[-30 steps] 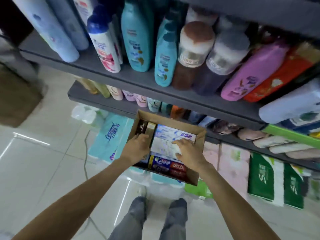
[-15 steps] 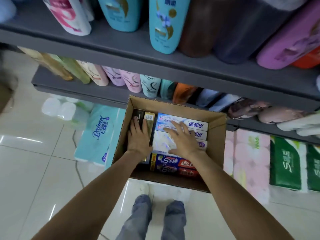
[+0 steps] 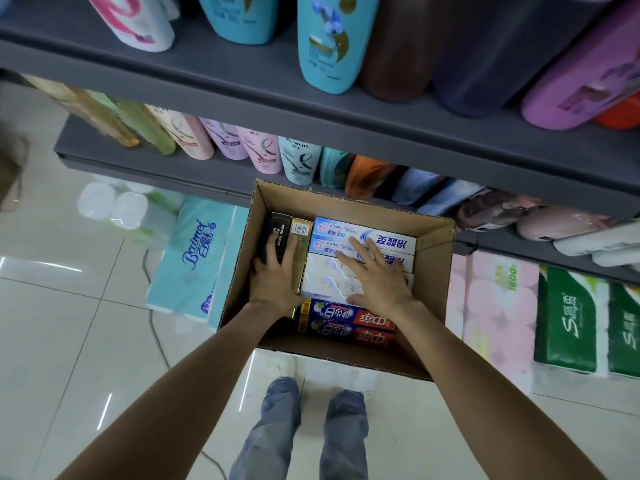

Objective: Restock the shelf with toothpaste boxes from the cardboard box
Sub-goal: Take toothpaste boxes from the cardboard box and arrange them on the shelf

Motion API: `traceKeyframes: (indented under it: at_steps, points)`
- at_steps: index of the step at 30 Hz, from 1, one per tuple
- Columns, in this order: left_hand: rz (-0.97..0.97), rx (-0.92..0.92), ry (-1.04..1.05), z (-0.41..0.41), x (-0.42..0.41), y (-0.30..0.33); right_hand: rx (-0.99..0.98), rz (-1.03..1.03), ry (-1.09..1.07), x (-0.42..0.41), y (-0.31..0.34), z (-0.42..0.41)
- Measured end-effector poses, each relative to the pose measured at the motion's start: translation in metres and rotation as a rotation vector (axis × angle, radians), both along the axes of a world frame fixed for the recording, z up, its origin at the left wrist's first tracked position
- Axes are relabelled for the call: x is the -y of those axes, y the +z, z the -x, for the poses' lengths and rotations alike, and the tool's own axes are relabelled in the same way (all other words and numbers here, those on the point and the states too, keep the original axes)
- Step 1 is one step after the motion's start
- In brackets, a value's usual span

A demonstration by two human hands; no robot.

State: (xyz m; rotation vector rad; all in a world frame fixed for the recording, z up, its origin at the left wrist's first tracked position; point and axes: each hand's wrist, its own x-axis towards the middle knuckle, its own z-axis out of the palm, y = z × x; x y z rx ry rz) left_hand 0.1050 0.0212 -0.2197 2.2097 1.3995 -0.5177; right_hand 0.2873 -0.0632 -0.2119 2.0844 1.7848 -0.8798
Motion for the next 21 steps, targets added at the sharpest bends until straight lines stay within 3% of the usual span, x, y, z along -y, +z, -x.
traceKeyframes:
  at_steps: [4, 7, 9, 13, 15, 21]
  points:
    - [-0.028, 0.099, 0.165, -0.006, 0.0, 0.029, -0.078, 0.009, -0.074, -0.004, 0.007, 0.001]
    - [0.014, 0.219, 0.265, 0.0, -0.002, 0.065, -0.321, -0.185, -0.351, -0.008, 0.034, 0.017]
    - [0.02, 0.304, 0.304, 0.008, 0.0, 0.09, -0.528, -0.269, -0.608, -0.007, 0.062, 0.037]
    - [0.097, 0.537, 0.463, 0.02, 0.005, 0.139, -1.198, -0.006, -1.167, 0.0, 0.118, 0.076]
    - [0.152, 0.636, 0.482, 0.021, 0.012, 0.162, -1.382, -0.028, -1.307, 0.004, 0.139, 0.084]
    - [0.335, 0.797, 0.387, 0.02, 0.037, 0.209, -1.227, -0.291, -1.33, 0.025, 0.193, 0.091]
